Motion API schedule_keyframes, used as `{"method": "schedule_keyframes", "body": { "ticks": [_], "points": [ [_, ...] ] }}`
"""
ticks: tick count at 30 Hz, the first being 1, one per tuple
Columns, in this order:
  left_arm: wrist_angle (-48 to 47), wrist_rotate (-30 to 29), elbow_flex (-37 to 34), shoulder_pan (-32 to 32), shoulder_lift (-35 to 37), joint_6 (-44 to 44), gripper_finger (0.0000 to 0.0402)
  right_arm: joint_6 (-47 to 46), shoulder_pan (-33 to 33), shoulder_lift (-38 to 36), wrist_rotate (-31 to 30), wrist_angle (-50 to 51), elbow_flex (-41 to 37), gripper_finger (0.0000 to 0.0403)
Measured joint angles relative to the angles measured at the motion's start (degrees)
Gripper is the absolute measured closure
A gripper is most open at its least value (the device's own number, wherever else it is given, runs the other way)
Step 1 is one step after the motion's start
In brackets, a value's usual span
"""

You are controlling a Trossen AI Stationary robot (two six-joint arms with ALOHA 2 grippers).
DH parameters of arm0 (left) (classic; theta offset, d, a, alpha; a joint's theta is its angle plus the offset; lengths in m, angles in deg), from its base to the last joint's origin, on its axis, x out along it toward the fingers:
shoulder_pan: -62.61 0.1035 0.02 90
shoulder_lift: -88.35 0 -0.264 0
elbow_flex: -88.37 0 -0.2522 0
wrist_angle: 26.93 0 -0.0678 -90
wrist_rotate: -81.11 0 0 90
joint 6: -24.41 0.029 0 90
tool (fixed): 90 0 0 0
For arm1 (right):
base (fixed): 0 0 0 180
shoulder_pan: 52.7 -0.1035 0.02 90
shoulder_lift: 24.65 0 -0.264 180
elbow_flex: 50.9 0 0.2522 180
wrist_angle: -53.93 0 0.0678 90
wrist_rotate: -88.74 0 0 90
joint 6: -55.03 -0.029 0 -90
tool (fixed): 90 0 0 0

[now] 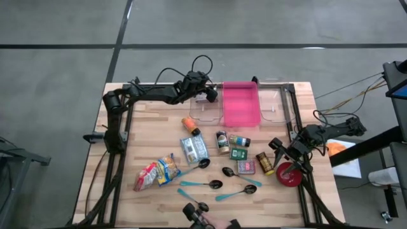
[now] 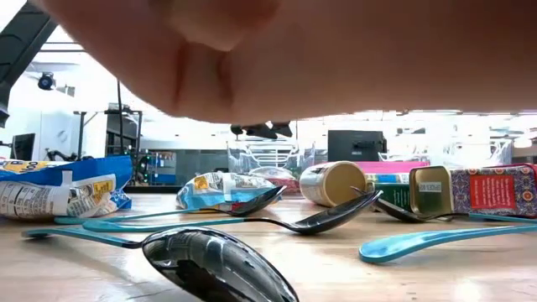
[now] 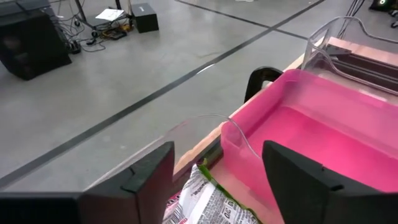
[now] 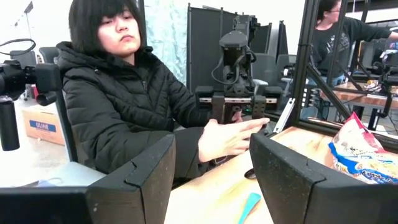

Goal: Pick & Place Food Item
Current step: Put the dark blue noodle pack into the left transparent bin

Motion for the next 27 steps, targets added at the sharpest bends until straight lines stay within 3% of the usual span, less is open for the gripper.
{"method": "schedule_keyframes", "body": {
  "ticks": [12,27],
  "points": [
    [-4.5,2.9,0.0,-0.9,6.0,-0.8,0.0137,0.0,0.0,0.0,0.0,0.0,0.0,0.0197],
    [-37.7,5.6,-0.3,-6.7,21.2,-2.6,0.0136,-0.1,0.0,0.0,0.0,0.0,0.0,0.0197]
  ]
}}
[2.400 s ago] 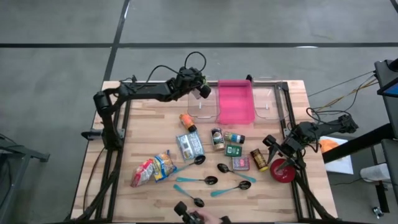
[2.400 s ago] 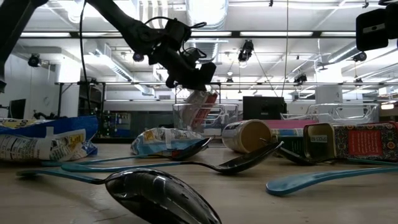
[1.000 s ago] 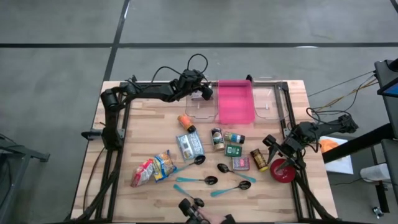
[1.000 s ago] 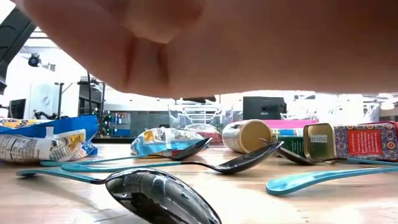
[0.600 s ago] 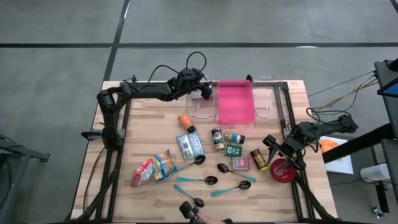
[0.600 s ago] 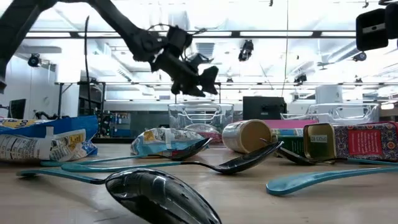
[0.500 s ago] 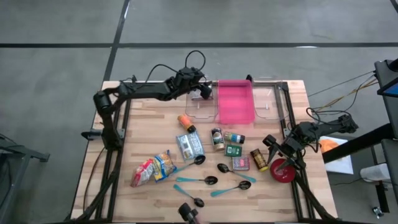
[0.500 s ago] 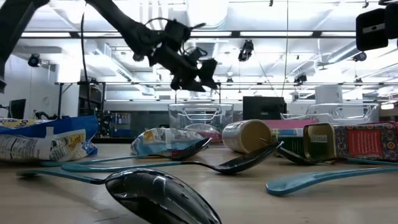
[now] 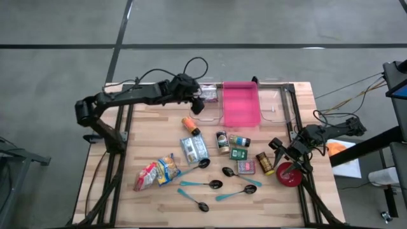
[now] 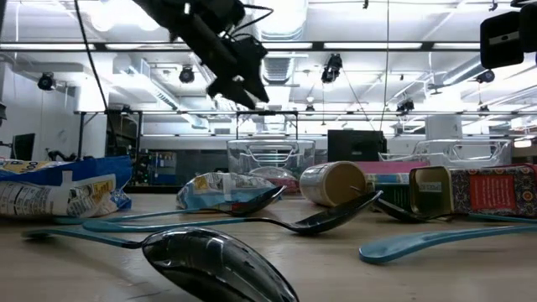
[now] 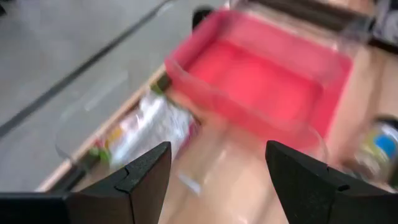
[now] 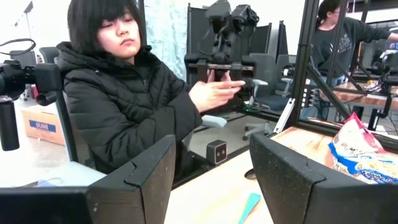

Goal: Pick & Place Food Item
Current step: Put the dark blue noodle pack into the left transparent bin

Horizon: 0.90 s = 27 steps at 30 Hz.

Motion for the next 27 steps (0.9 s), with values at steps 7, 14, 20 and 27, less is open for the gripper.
{"method": "schedule_keyframes", "body": {
  "ticks": [7,14,20,27],
  "points": [
    [-15.8,0.0,-0.2,-4.8,4.9,-7.9,0.0136,0.1,0.0,0.0,0.0,0.0,0.0,0.0197],
    [-28.9,0.0,-0.2,-9.6,6.5,-19.5,0.0137,0.0,0.0,0.0,0.0,0.0,0.0,0.0197],
    [-39.7,0.0,-0.2,-14.0,6.5,-40.8,0.0137,0.0,0.0,0.0,0.0,0.0,0.0,0.0197],
    [-46.3,1.8,-0.2,-20.5,6.5,-62.1,0.0137,0.1,0.0,0.0,0.0,0.0,0.0,0.0197]
  ]
}}
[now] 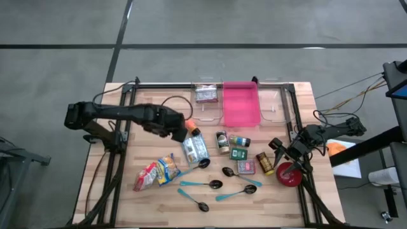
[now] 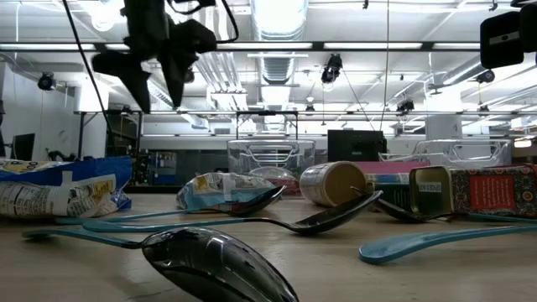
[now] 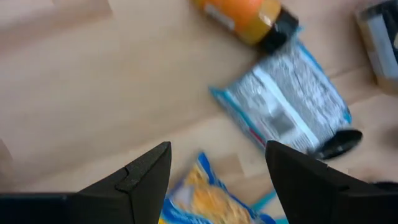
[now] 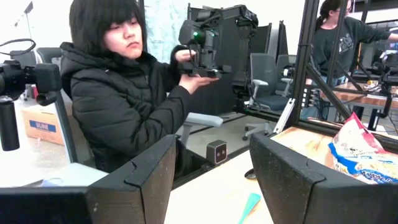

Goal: Pick & Place Food Item
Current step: Put the dark blue noodle pack into the left transparent bin

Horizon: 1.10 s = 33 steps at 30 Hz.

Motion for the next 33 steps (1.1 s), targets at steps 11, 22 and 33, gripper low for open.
{"method": "schedule_keyframes", "body": {
  "ticks": [11,22,33],
  "points": [
    [-4.1,5.3,0.0,-5.8,-0.6,-18.1,0.0137,-0.1,0.0,0.0,0.0,0.0,0.0,0.0197],
    [-4.2,15.2,0.0,-6.9,-9.1,-16.3,0.0137,-0.1,0.0,0.0,0.0,0.0,0.0,0.0197],
    [-2.6,15.6,0.0,-6.9,-14.9,-11.3,0.0137,0.0,0.0,0.0,0.0,0.0,0.0,0.0197]
  ]
}}
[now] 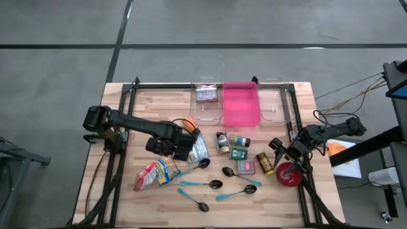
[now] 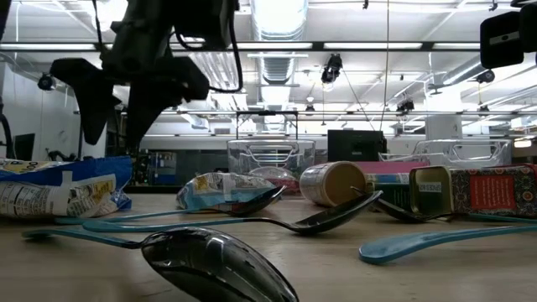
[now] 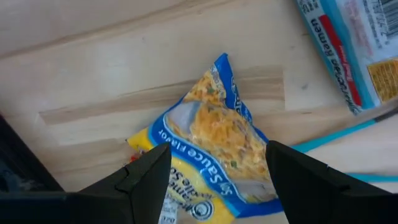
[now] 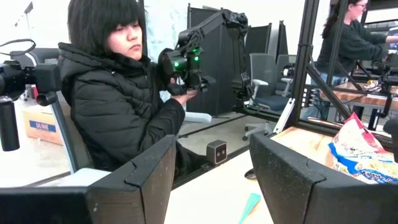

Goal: Pick & Place Food Item
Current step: Put the dark blue noodle pack into the left transparent bin

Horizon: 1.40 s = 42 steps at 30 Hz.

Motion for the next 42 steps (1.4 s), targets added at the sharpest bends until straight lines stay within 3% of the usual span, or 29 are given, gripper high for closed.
{"method": "schedule_keyframes", "body": {
  "ticks": [11,21,31,35,42],
  "points": [
    [4.9,-2.4,-3.6,0.1,-1.7,-1.0,0.0137,0.0,0.0,0.0,0.0,0.0,0.0,0.0197],
    [20.6,4.5,-14.0,0.9,-1.6,-2.3,0.0137,0.0,0.0,0.0,0.0,0.0,0.0,0.0197],
    [22.0,5.0,-15.0,1.2,-1.6,-1.9,0.0141,0.0,0.0,0.0,0.0,0.0,0.0,0.0197],
    [22.0,4.9,-15.0,1.5,-1.6,-1.4,0.0171,-0.1,0.0,0.0,0.0,0.0,0.0,0.0197],
    [22.0,4.7,-15.0,2.0,-1.6,-1.3,0.0261,0.0,0.0,0.0,0.0,0.0,0.0,0.0197]
  ]
}}
